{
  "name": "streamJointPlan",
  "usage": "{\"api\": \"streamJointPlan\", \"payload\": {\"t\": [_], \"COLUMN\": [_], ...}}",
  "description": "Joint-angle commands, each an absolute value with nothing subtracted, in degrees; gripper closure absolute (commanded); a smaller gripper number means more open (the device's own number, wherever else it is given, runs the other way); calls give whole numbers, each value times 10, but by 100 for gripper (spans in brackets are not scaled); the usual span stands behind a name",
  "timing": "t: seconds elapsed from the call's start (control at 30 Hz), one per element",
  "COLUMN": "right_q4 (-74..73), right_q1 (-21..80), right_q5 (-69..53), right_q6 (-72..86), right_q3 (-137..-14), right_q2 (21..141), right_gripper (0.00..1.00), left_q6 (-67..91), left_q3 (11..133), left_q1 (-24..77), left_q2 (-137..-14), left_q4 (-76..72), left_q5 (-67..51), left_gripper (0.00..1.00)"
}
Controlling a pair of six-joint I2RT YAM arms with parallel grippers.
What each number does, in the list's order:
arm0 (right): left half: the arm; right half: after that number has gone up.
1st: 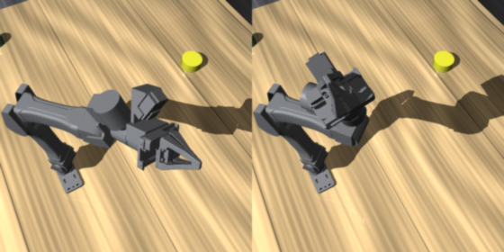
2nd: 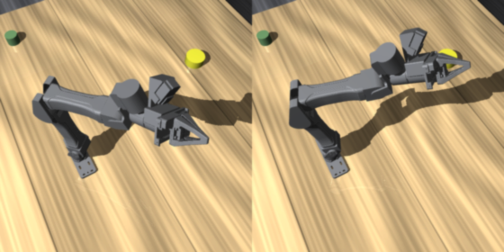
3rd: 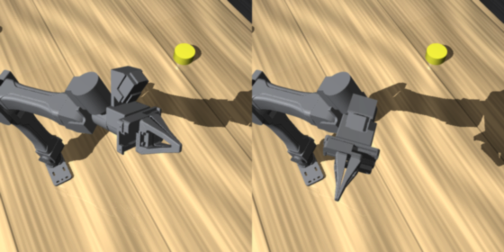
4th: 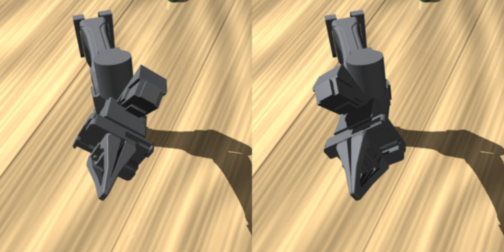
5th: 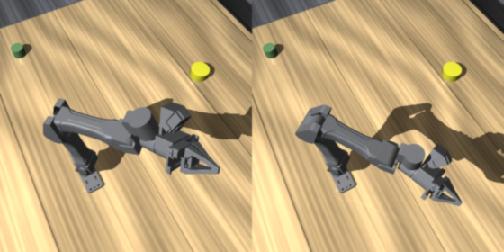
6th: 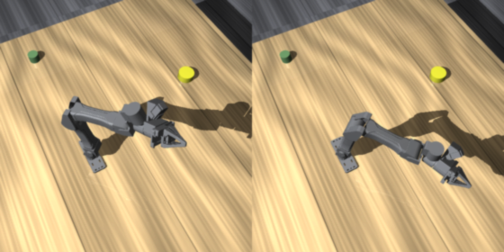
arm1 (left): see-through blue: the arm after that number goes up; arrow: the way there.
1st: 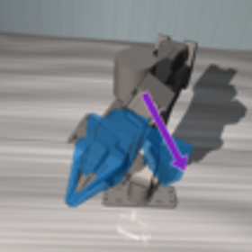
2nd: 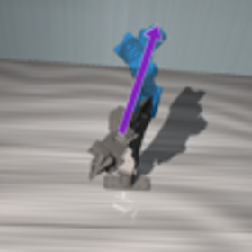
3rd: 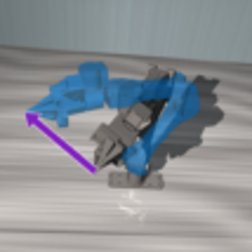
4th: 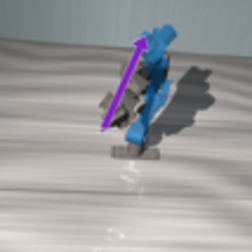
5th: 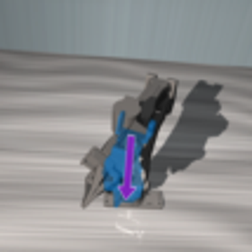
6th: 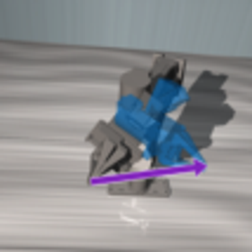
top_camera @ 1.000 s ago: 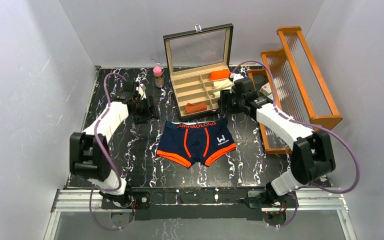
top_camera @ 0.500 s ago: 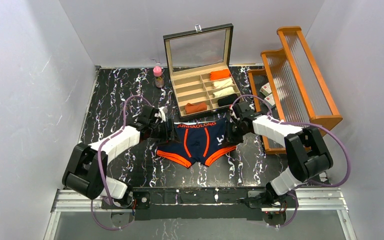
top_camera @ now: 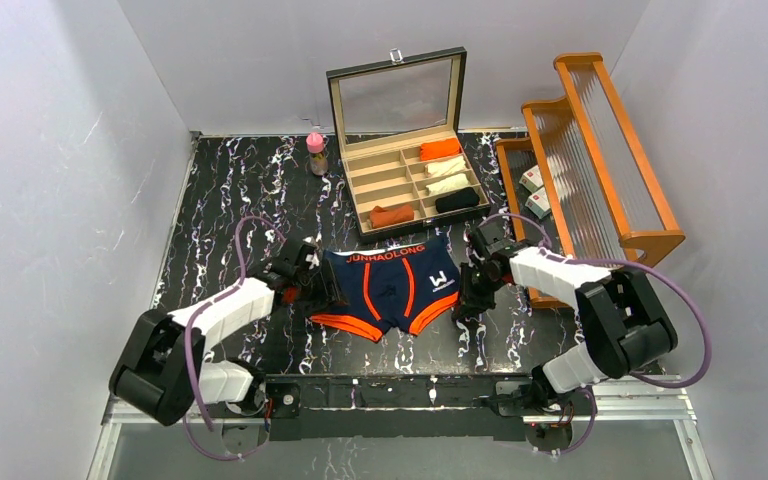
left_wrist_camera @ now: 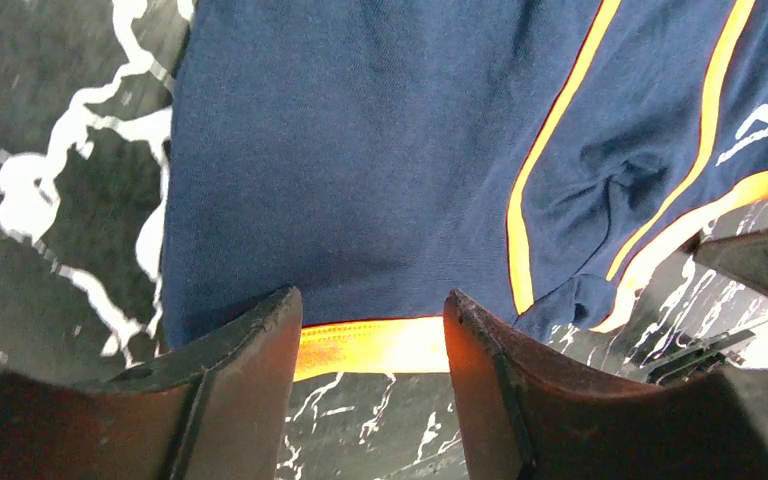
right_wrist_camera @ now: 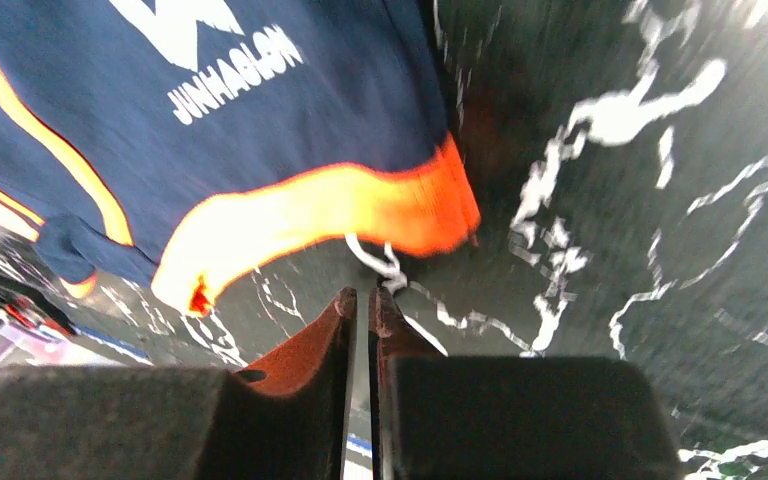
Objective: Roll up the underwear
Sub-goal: Flatten out the underwear at the center of the board.
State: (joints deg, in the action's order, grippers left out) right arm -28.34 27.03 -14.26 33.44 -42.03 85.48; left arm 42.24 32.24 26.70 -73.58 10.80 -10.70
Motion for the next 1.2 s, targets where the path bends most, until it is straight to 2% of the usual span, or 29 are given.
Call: {"api": "streamJointPlan", "payload": {"t": [0.0,0.1,0.23,0.4,0.6,0.8,0.97,1.17], "right_q4": [-357,-377,-354,-308,-256,-295,-332,-353], "right_q1": [314,337,339,339,339,339,344,345], "right_q5": [-117,-108,-69,-56,-46,-4,-16,-34], "right_q6": [371,383,372,344,335,331,357,374], "right_q3": [-377,-396,-460,-542,-576,-514,-429,-404], "right_q2": [822,786,767,845,948,963,898,829], "right_gripper": [82,82,77,76,78,79,79,78], "left_q6": [455,481,488,482,476,482,488,489], "left_q3": [277,268,285,313,319,311,303,301], "left_q1": [283,301,304,304,304,304,304,304], "left_q2": [-686,-634,-601,-619,-627,-618,-620,-625], "left_q4": [237,250,283,286,281,276,274,272], "left_q5": [-41,-35,9,19,22,24,31,30], "left_gripper": [47,47,46,46,46,45,45,44]}}
